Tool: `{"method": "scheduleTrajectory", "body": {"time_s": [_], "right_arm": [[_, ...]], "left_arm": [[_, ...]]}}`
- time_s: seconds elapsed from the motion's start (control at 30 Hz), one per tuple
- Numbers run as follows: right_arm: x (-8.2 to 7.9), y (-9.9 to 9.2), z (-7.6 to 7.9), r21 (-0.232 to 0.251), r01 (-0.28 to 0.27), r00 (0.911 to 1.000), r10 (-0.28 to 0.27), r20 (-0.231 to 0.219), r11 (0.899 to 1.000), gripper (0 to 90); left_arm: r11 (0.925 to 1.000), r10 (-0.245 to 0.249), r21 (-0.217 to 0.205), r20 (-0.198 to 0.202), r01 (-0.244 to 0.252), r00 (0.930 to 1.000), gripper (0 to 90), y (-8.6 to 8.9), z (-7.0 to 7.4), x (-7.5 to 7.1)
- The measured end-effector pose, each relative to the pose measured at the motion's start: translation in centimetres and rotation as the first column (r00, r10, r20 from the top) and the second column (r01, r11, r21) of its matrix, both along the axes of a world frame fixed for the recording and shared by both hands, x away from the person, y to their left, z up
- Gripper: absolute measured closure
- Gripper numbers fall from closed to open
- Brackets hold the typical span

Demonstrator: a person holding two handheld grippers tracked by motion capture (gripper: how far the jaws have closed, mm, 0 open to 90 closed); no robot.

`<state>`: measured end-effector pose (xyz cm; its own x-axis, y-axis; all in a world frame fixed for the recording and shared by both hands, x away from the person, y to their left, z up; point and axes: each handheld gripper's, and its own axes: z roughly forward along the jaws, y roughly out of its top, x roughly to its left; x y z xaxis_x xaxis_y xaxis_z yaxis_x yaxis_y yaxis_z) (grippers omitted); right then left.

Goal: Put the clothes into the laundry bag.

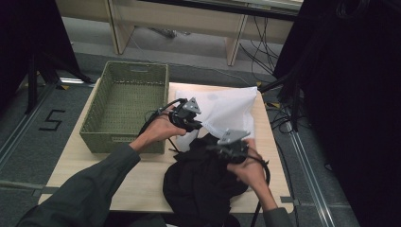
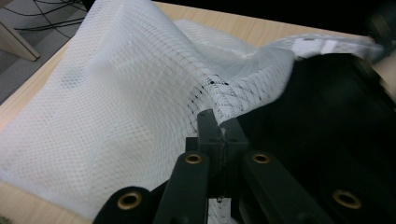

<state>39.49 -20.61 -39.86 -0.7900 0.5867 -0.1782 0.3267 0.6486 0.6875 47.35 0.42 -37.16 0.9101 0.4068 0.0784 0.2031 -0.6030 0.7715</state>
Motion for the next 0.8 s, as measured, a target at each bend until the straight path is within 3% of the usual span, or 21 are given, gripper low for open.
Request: {"method": "scheduleTrajectory", "body": {"time_s": [0.03,0.1,0.13,0.2,0.23,0.27,0.3,0.33,0.37,0.4,0.43,0.47,0.5,0.53,0.57,0.6,0.67,0.7,0.73,0.77,0.8], "right_arm": [[0.0,0.0,0.0,0.0,0.0,1.0,0.0,0.0,1.0,82.8],[2.8,-0.6,0.6,-0.007,0.101,0.9945,-0.101,0.029,0.995,82.7],[2.8,-0.6,0.6,-0.007,0.101,0.9945,-0.101,0.029,0.995,82.7],[4.4,-0.3,-1.5,-0.068,0.147,0.9888,-0.148,-0.015,0.987,82.3],[4.9,0.0,-3.4,-0.105,0.161,0.9851,-0.166,-0.044,0.981,81.8],[5.5,-0.3,-6.5,-0.163,0.2,0.9731,-0.216,-0.082,0.966,80.4],[5.6,-0.7,-6.9,-0.142,0.221,0.9673,-0.235,-0.094,0.965,79.2],[5.6,-0.7,-6.9,-0.142,0.221,0.9673,-0.235,-0.094,0.965,79.2],[5.6,-1.4,-5.6,-0.081,0.255,0.9594,-0.262,-0.104,0.964,70.2],[5.3,-1.7,-4.7,-0.049,0.271,0.9579,-0.275,-0.084,0.961,66.1],[5.3,-1.7,-4.7,-0.049,0.271,0.9579,-0.275,-0.084,0.961,66.1],[4.8,-1.7,-3.7,-0.009,0.272,0.9581,-0.271,-0.091,0.962,61.3],[4.2,-1.7,-2.8,0.034,0.252,0.9641,-0.248,-0.095,0.967,57.9],[3.4,-1.5,-2.1,0.076,0.225,0.9718,-0.218,-0.089,0.971,54.1],[2.6,-1.2,-1.4,0.11,0.192,0.9792,-0.183,-0.088,0.975,52.2],[1.7,-0.9,-0.6,0.149,0.13,0.9904,-0.121,-0.066,0.98,50.9],[0.5,0.3,0.1,0.216,0.077,0.996,-0.065,-0.062,0.973,47.2],[0.2,0.8,0.3,0.227,0.052,0.9971,-0.038,-0.065,0.973,46.3],[-0.1,1.9,0.3,0.23,0.016,0.9979,-0.002,-0.064,0.973,44.0],[-0.3,2.6,0.0,0.24,0.012,0.9967,0.007,-0.08,0.971,42.8],[-0.6,3.5,-0.6,0.244,0.006,0.9947,0.019,-0.101,0.97,42.0]], "left_arm": [[0.9998,0.006,-0.019,-0.006,-0.006,1.0,89.2,0.0,0.1,-0.1],[0.9999,-0.004,-0.013,0.001,0.004,1.0,89.3,0.1,0.3,-0.3],[0.9999,-0.004,-0.012,0.003,0.004,1.0,89.3,0.1,0.4,-0.3],[1.0,-0.004,-0.004,-0.002,0.004,1.0,89.3,0.1,0.2,-0.2],[1.0,0.0,-0.005,-0.011,0.0,0.9999,89.3,0.1,0.1,-0.2],[1.0,-0.003,0.002,-0.004,0.003,1.0,89.3,0.2,0.1,0.0],[1.0,-0.003,0.002,-0.004,0.003,1.0,89.3,0.2,0.1,0.0],[0.9998,0.013,-0.016,-0.009,-0.013,0.9999,89.3,0.1,0.0,0.0],[0.9999,0.002,-0.012,-0.011,-0.002,0.9999,89.3,0.3,0.0,0.3],[0.9999,0.002,-0.012,-0.011,-0.002,0.9999,89.3,0.3,0.0,0.3],[1.0,0.001,-0.002,-0.013,-0.001,0.9999,89.3,0.4,0.0,0.5],[1.0,0.008,0.0,-0.023,-0.008,0.9997,89.3,0.3,-0.1,0.6],[0.9999,0.01,-0.002,-0.026,-0.01,0.9996,89.2,0.4,0.0,0.9],[0.9999,-0.001,0.017,-0.025,0.002,0.9997,89.3,0.5,0.1,1.3],[0.9999,0.011,0.007,-0.035,-0.011,0.9993,89.3,0.5,0.2,1.6],[0.9998,0.003,0.022,-0.036,-0.002,0.9994,89.2,0.7,0.3,1.8],[0.9998,0.022,0.005,-0.052,-0.021,0.9984,89.2,0.6,0.4,2.2],[0.9998,0.021,0.004,-0.068,-0.021,0.9975,89.3,0.7,0.4,2.5],[0.9987,0.042,-0.024,-0.086,-0.044,0.9954,89.3,0.6,0.3,2.5],[0.9997,0.022,0.016,-0.075,-0.021,0.997,89.3,0.9,0.4,2.7],[0.9995,0.029,0.016,-0.081,-0.028,0.9963,89.3,0.8,0.3,2.7]]}}
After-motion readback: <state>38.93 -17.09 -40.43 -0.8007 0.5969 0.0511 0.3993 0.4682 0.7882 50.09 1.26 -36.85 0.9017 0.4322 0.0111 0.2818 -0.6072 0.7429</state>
